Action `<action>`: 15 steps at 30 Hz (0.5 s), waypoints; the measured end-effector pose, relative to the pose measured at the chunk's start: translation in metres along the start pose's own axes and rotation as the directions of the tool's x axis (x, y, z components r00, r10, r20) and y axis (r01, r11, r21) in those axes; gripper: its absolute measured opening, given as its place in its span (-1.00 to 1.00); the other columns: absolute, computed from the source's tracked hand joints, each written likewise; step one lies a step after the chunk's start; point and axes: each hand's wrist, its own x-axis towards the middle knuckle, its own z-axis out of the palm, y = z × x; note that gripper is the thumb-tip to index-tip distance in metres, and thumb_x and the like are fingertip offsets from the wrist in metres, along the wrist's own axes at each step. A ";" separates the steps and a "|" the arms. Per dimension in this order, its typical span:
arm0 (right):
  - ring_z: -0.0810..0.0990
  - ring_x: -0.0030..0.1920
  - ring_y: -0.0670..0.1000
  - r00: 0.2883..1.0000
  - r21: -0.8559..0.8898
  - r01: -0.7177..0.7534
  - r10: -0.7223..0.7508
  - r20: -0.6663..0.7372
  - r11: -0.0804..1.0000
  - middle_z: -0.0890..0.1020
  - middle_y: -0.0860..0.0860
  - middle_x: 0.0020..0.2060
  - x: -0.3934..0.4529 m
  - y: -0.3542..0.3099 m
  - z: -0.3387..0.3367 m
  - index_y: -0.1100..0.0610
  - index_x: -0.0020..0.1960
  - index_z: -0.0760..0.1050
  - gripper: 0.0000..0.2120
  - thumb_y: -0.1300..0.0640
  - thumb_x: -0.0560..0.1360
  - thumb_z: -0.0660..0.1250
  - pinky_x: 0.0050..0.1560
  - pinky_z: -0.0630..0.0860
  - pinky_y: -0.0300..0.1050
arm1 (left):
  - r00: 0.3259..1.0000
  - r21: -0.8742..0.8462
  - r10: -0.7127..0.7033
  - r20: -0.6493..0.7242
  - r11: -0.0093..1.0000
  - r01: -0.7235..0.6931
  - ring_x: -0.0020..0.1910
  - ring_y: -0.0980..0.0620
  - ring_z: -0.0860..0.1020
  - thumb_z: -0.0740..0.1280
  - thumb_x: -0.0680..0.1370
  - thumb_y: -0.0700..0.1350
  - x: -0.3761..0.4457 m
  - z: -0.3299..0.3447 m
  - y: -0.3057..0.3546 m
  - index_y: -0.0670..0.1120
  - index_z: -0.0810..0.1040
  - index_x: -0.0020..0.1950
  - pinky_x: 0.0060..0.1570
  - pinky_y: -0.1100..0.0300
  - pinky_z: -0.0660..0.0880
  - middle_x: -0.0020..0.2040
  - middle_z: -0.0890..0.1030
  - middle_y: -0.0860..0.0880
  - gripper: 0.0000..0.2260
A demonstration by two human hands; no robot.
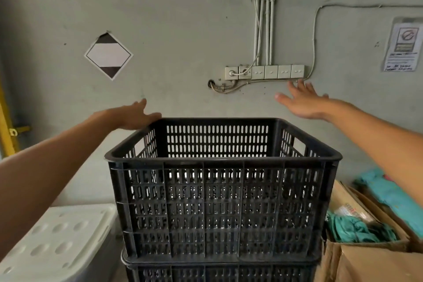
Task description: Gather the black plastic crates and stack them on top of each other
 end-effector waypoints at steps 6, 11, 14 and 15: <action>-0.35 0.55 0.07 0.998 -0.090 -0.037 0.042 0.053 0.995 -0.34 0.01 0.57 -0.005 0.026 0.017 -0.16 0.56 -0.37 -0.15 -0.54 0.43 -0.21 0.45 -0.32 0.32 | 0.999 -0.003 -0.041 -0.003 0.999 0.041 0.60 -0.23 -0.15 -0.01 0.58 0.35 -0.009 0.010 0.000 -0.07 -0.18 0.64 0.53 -0.13 -0.17 0.64 -0.12 -0.13 -0.21; -0.36 0.55 0.18 0.945 0.003 -0.144 0.136 0.297 0.990 -0.36 0.10 0.56 -0.006 0.053 0.058 -0.21 0.54 -0.39 -0.15 -0.51 0.43 -0.09 0.50 -0.26 0.29 | 0.987 0.152 -0.103 0.120 0.985 0.084 0.60 -0.22 -0.15 0.02 0.58 0.37 -0.011 0.049 -0.009 -0.09 -0.23 0.63 0.54 -0.15 -0.16 0.64 -0.15 -0.13 -0.17; -0.34 0.55 0.18 0.960 -0.077 -0.115 0.131 0.246 0.990 -0.35 0.09 0.56 -0.005 0.050 0.056 -0.19 0.55 -0.39 -0.15 -0.50 0.42 -0.12 0.49 -0.20 0.36 | 0.990 0.069 -0.094 0.109 0.994 0.087 0.59 -0.28 0.02 0.07 0.60 0.31 -0.011 0.042 -0.010 -0.12 -0.15 0.63 0.54 -0.14 -0.01 0.63 -0.03 -0.23 -0.21; -0.32 0.56 0.17 0.962 -0.116 -0.124 0.148 0.228 0.985 -0.33 0.08 0.57 -0.005 0.049 0.056 -0.19 0.55 -0.38 -0.16 -0.50 0.43 -0.15 0.48 -0.19 0.39 | 0.991 0.051 -0.085 0.101 0.996 0.080 0.58 -0.27 0.08 0.08 0.61 0.29 -0.013 0.040 -0.008 -0.13 -0.11 0.63 0.53 -0.12 0.04 0.62 0.03 -0.24 -0.23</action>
